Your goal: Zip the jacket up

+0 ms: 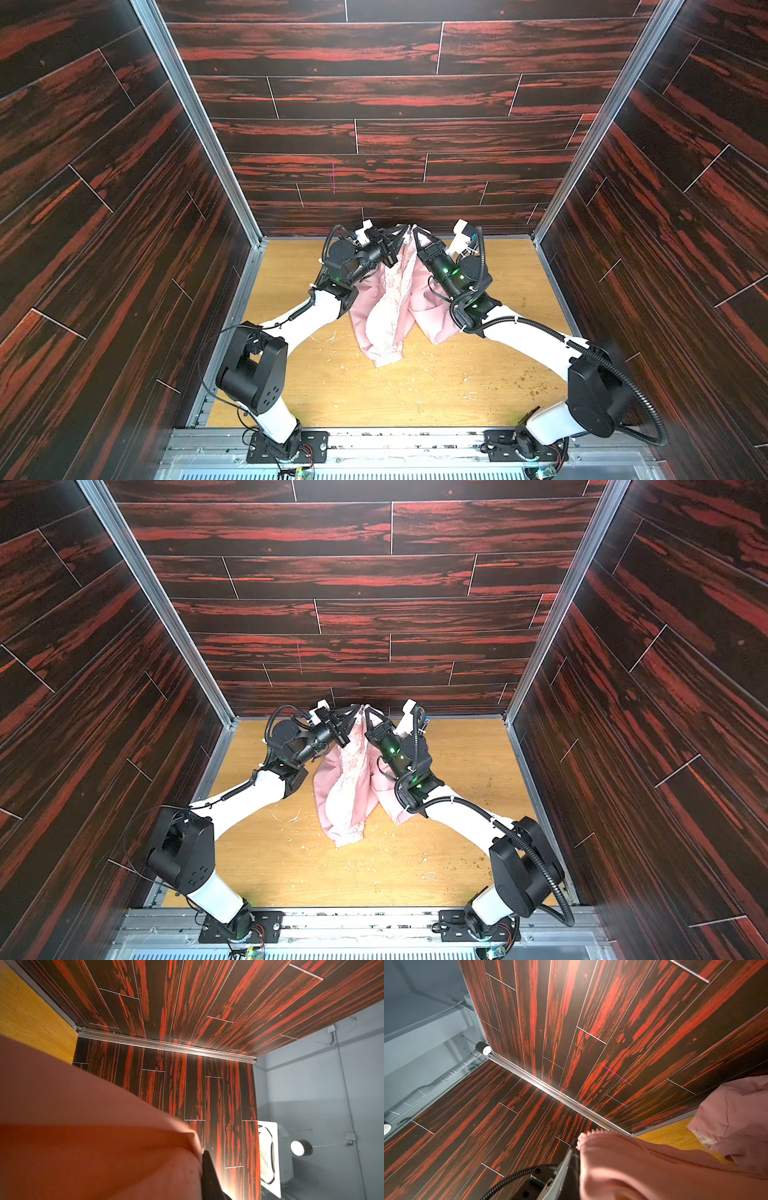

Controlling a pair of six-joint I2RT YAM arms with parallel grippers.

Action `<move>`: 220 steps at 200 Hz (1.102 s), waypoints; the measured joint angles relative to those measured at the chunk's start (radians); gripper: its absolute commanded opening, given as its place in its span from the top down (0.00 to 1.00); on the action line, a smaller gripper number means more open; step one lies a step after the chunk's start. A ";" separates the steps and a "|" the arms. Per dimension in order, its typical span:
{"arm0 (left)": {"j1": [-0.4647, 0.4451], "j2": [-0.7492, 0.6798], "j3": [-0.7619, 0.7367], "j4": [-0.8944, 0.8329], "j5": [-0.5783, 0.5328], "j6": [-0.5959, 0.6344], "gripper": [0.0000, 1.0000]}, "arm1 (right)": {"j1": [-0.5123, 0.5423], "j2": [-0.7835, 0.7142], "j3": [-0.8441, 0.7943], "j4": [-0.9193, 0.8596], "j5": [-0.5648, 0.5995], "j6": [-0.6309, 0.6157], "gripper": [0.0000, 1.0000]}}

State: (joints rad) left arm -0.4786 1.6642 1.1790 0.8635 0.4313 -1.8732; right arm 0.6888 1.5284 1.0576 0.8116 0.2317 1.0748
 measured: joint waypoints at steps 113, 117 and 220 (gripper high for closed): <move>-0.003 0.000 -0.014 0.073 0.018 0.011 1.00 | -0.005 -0.075 -0.002 -0.101 -0.039 0.016 1.00; -0.003 0.000 -0.014 0.074 0.018 0.011 1.00 | -0.005 -0.075 -0.002 -0.101 -0.041 0.017 1.00; -0.002 0.002 -0.014 0.114 0.021 0.005 1.00 | -0.010 -0.075 0.023 -0.116 -0.090 0.077 1.00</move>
State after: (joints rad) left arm -0.4808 1.6657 1.1648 0.9775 0.4519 -1.8679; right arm 0.6785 1.4536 1.0801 0.6956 0.1417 1.1515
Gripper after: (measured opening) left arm 0.062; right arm 0.050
